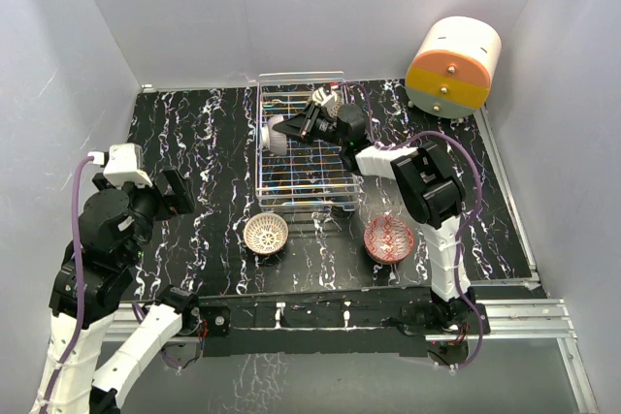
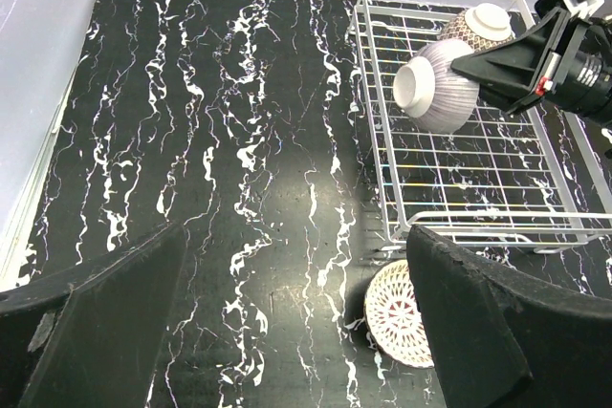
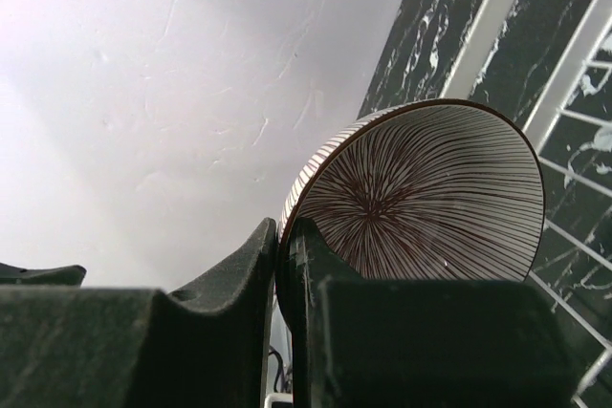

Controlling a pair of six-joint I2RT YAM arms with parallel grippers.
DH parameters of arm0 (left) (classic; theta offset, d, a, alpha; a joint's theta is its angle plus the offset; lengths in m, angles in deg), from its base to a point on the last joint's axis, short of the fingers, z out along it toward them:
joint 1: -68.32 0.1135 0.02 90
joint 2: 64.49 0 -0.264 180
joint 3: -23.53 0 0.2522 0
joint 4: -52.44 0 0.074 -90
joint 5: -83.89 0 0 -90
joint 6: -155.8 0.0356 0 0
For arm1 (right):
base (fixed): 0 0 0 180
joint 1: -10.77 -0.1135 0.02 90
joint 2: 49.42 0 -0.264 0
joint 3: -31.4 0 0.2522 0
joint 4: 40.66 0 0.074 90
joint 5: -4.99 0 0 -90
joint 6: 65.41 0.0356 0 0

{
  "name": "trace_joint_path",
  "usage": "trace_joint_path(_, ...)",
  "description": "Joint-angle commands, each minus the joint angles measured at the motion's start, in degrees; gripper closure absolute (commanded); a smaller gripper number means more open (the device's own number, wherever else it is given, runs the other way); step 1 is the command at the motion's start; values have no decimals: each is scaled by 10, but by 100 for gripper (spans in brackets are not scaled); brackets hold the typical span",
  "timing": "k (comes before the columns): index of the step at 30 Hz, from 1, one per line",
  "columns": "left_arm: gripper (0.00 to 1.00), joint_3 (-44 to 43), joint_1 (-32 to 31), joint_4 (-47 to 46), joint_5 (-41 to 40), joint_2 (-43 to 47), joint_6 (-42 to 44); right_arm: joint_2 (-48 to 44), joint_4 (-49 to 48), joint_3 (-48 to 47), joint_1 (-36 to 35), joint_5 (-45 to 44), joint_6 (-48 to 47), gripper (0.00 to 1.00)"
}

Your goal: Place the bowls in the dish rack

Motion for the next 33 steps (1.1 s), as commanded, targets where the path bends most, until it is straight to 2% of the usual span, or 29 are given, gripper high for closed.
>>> trace_joint_path(1, 3, -10, -2, 0, -7, 1, 6, -7, -45, -43, -1, -12, 6, 92)
trace_joint_path(5, 3, -13, -2, 2, -11, 0, 7, -3, 7, -47, 0, -24, -12, 92)
trace_joint_path(15, 3, -15, -2, 9, -17, 3, 9, 25, 30, -53, 0, -33, -6, 92)
trace_joint_path(21, 3, -19, -3, 10, -21, 3, 12, 15, 92, -42, 5, -62, -33, 90)
trace_joint_path(33, 3, -16, -2, 7, -21, 0, 13, -5, 107, 12, 27, -83, -27, 84)
